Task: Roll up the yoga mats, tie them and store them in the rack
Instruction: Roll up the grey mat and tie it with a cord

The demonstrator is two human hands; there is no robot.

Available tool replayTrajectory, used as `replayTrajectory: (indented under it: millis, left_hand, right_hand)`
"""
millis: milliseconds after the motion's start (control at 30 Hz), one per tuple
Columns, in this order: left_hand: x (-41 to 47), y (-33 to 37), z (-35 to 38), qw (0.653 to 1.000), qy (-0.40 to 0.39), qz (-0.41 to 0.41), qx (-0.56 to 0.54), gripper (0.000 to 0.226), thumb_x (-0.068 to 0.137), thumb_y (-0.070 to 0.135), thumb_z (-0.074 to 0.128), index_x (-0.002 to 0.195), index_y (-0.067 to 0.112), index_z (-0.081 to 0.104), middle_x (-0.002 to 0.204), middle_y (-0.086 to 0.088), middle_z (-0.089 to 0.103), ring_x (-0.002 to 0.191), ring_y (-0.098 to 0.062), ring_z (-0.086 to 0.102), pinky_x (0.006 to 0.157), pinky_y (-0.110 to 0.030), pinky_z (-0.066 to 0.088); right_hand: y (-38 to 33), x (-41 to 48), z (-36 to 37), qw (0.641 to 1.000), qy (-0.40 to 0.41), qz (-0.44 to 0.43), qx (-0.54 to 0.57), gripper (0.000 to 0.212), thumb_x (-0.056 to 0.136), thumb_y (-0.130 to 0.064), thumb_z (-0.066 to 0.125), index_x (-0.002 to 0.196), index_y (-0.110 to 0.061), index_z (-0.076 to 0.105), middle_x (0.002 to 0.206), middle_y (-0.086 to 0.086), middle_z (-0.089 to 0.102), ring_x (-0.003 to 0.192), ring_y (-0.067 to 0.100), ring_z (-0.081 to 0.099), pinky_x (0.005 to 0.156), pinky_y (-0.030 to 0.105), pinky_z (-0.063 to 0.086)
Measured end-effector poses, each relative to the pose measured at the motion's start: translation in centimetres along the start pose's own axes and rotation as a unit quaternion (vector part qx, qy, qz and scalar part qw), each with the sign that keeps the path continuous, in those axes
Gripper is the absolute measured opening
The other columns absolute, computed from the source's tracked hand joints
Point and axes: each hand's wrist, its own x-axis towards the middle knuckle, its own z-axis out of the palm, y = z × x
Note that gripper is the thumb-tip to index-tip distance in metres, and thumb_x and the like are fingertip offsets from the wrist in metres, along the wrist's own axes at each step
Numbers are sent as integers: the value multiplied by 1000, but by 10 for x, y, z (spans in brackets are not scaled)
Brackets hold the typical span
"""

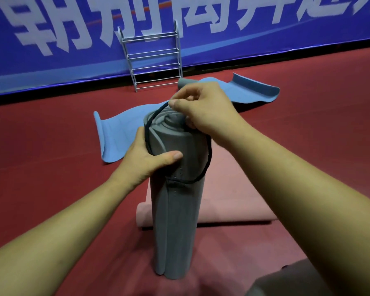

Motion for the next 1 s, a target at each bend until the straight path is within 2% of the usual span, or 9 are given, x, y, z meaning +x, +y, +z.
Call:
replayTrajectory:
  millis: [100,167,400,567,633,733,833,933,1000]
  left_hand:
    - [-10,7,2,997,-62,22,31,115,43,69,86,140,28,41,137,11,56,128,-7,52,109,-43,42]
    - [-20,10,6,994,-96,40,46,118,45,64,87,145,26,35,140,15,52,132,-4,48,111,-37,39]
    - [-36,14,-3,989,-117,73,52,109,48,48,86,142,30,34,136,32,50,133,2,44,107,-18,36]
    - [-42,16,-4,983,-154,77,58,120,47,48,90,148,21,31,137,22,54,131,-2,48,109,-28,40]
    - [-45,15,-4,984,-152,83,52,119,48,52,90,147,21,32,140,15,53,133,-6,47,110,-33,40]
    - [-42,12,-14,988,-125,80,32,119,48,63,88,145,15,37,140,7,55,133,-11,49,110,-31,39]
    - [-36,6,-30,994,-97,57,2,112,45,65,88,137,15,46,132,6,62,127,-10,54,106,-27,43]
    - [-28,-4,-47,996,-73,28,-40,92,43,61,91,122,25,60,120,14,68,116,-6,61,96,-22,48]
    - [-23,-13,-59,996,-46,11,-70,93,42,58,92,122,23,61,121,10,68,118,-11,61,98,-26,49]
  right_hand:
    - [1,12,-15,985,15,-57,-162,13,82,-28,79,85,-17,73,90,-8,72,94,7,65,87,28,51]
    - [8,15,-26,982,-10,-32,-185,14,81,-29,80,86,-18,74,91,-4,69,99,11,62,84,26,46]
    - [39,9,-25,986,-95,134,-6,23,85,-20,77,94,1,73,77,7,66,58,7,57,59,20,50]
    - [10,20,-10,977,-147,113,109,18,83,-14,77,72,-8,64,50,0,45,42,10,33,40,19,26]
    - [11,23,-4,967,-167,147,124,14,83,-9,75,74,-5,65,48,1,49,40,10,40,39,17,31]
    - [42,18,-5,922,-189,292,168,13,88,4,59,77,-2,63,64,9,61,56,19,59,51,25,48]
    - [73,12,-8,869,-215,406,184,34,95,1,40,68,-14,51,59,-1,47,47,7,41,45,13,31]
    - [83,10,-10,839,-273,426,199,32,101,-9,45,69,-12,49,49,-6,33,35,1,24,33,9,14]
    - [86,6,-10,820,-299,422,245,26,101,-16,49,75,-9,52,50,-5,37,38,1,31,34,9,27]
